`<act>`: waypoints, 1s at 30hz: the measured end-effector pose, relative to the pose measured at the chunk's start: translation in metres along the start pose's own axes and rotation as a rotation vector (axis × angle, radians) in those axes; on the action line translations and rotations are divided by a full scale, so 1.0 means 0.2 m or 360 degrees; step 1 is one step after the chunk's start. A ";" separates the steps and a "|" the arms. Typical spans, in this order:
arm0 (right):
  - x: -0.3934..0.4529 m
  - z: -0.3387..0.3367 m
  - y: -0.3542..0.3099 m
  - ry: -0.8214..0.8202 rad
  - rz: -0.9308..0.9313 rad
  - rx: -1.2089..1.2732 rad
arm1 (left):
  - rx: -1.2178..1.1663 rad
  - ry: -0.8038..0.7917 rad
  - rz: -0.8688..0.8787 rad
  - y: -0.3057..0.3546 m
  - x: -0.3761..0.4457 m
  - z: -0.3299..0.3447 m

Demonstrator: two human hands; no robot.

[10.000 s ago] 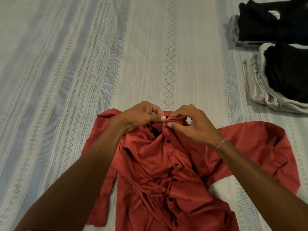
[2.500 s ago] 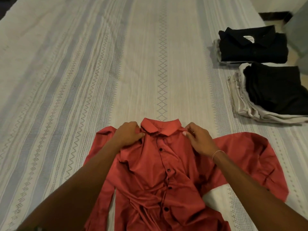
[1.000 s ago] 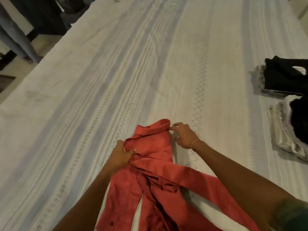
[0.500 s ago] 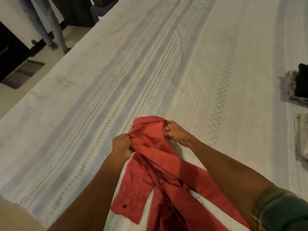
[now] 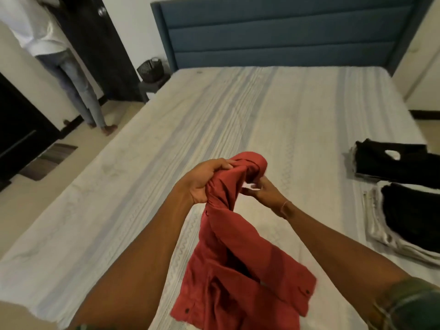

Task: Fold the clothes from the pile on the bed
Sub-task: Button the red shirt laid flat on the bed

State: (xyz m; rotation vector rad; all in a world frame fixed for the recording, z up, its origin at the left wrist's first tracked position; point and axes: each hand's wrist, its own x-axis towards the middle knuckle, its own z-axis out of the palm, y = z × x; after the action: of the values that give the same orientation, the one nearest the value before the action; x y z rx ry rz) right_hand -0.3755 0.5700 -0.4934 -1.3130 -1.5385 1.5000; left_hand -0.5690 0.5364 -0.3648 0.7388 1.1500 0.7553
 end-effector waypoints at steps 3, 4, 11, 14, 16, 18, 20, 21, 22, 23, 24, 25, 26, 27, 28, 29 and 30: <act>-0.13 -0.15 -0.28 -0.0076 -0.0247 -0.0166 | 0.0192 -0.0192 0.0045 0.21 -0.14 0.16; -0.18 -0.20 -0.37 -0.0112 -0.0266 -0.0159 | 0.0240 -0.0228 0.0085 0.29 -0.20 0.23; -0.45 -0.54 -0.71 0.0204 -0.0240 0.0238 | 0.0451 -0.0288 0.0525 0.72 -0.53 0.47; -0.57 -0.68 -0.84 0.0352 -0.0262 0.0206 | 0.0620 -0.0173 0.0688 0.86 -0.59 0.43; -0.64 -0.76 -0.94 0.0466 -0.0339 0.0013 | 0.0842 -0.0041 0.0804 0.93 -0.60 0.38; -0.70 -0.82 -1.05 0.0547 -0.0480 -0.0290 | 0.1158 0.0102 0.0993 0.97 -0.61 0.33; -0.74 -0.87 -1.13 0.0640 -0.0604 -0.0601 | 0.1504 0.0248 0.1218 1.00 -0.61 0.28; -0.76 -0.89 -1.17 0.0713 -0.0645 -0.0801 | 0.1650 0.0282 0.1333 1.02 -0.61 0.26; -0.79 -0.91 -1.22 0.0798 -0.0655 -0.1030 | 0.1754 0.0305 0.1421 1.04 -0.60 0.24; -0.81 -0.93 -1.27 0.0893 -0.0680 -0.1249 | 0.1836 0.0325 0.1478 1.05 -0.60 0.22; -0.85 -0.94 -1.32 0.0965 -0.0656 -0.1422 | 0.1887 0.0321 0.1498 1.06 -0.60 0.21; -0.89 -0.96 -1.36 0.0994 -0.0633 -0.1551 | 0.1910 0.0304 0.1496 1.07 -0.59 0.19; -0.93 -0.96 -1.41 0.0987 -0.0601 -0.1681 | 0.1931 0.0269 0.1500 1.08 -0.59 0.18; -0.97 -0.97 -1.45 0.0931 -0.0569 -0.1746 | 0.1968 0.0243 0.1512 1.09 -0.59 0.17; -1.03 -0.97 -1.48 0.0858 -0.0531 -0.1737 | 0.2013 0.0239 0.1530 1.09 -0.58 0.15; -1.07 -0.98 -1.50 0.0762 -0.0467 -0.1677 | 0.2052 0.0243 0.1567 1.10 -0.58 0.13; -1.10 -0.99 -1.50 0.0632 -0.0360 -0.1619 | 0.2053 0.0246 0.1606 1.11 -0.57 0.11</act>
State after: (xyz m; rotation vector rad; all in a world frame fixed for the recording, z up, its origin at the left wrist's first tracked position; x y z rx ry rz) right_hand -0.1920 0.4778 -0.1260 -1.7234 -2.1420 0.2082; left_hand -0.6045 0.5606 -0.1179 2.4911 1.3207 0.8145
